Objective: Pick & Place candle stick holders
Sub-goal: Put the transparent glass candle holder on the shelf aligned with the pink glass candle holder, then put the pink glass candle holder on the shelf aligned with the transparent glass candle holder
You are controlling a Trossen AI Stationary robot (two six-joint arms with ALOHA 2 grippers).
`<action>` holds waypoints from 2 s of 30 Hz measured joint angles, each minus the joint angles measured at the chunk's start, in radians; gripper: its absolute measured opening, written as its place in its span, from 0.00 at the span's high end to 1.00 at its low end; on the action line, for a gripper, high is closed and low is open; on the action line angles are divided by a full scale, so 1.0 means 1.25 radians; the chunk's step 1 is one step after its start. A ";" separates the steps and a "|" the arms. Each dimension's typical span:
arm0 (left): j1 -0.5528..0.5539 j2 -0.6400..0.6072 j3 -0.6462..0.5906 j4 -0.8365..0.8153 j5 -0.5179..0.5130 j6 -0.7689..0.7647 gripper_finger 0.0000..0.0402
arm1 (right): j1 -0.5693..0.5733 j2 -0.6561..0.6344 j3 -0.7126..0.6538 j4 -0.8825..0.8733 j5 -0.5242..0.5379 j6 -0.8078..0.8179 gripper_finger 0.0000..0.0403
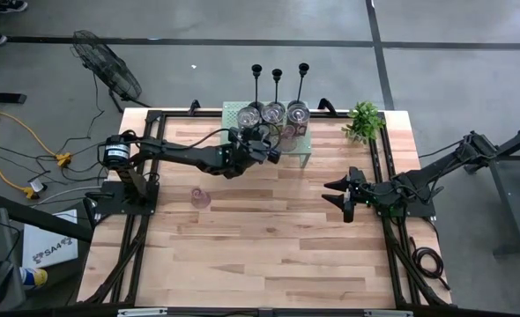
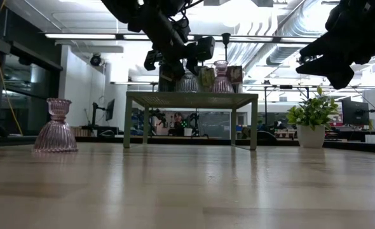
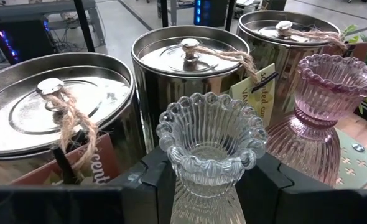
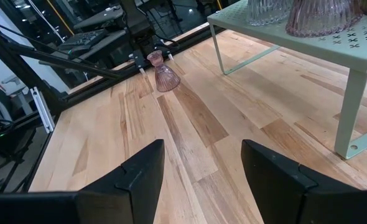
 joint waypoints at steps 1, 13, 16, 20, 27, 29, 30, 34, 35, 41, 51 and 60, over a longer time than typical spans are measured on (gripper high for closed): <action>0.000 0.000 0.000 0.000 0.000 0.000 0.68 | 0.000 0.000 0.000 0.000 0.000 0.000 0.49; 0.000 -0.001 0.000 0.007 -0.048 0.000 0.50 | 0.000 0.000 0.000 0.000 0.000 0.000 0.49; 0.000 -0.001 0.000 0.012 -0.049 0.000 0.47 | 0.000 0.000 0.000 0.000 0.000 0.000 0.49; 0.000 -0.001 0.000 0.037 -0.057 0.002 0.46 | 0.000 0.000 0.000 0.000 0.000 0.000 0.49; -0.001 -0.001 0.000 0.118 -0.064 0.083 0.46 | 0.000 0.000 0.000 0.000 0.000 0.000 0.49; -0.001 -0.001 0.000 0.134 -0.064 0.098 0.46 | 0.000 0.000 0.000 0.000 0.000 0.000 0.49; -0.001 -0.001 0.000 0.139 -0.064 0.103 0.46 | 0.000 0.000 0.000 0.000 0.000 0.000 0.49; -0.001 -0.001 0.000 0.155 -0.069 0.129 0.46 | 0.000 0.000 0.000 0.000 0.000 0.000 0.49; -0.001 -0.001 0.003 0.156 -0.076 0.137 0.46 | 0.000 0.000 0.000 0.000 0.000 0.000 0.49; -0.001 -0.001 0.042 0.166 -0.084 0.209 0.46 | 0.000 0.000 0.000 0.000 0.000 0.000 0.49; -0.016 -0.058 0.071 0.132 -0.017 0.285 0.46 | 0.000 0.000 0.000 0.000 0.000 0.000 0.49; -0.029 -0.225 0.064 -0.162 0.127 0.306 0.46 | 0.000 0.000 0.000 -0.001 0.000 0.000 0.49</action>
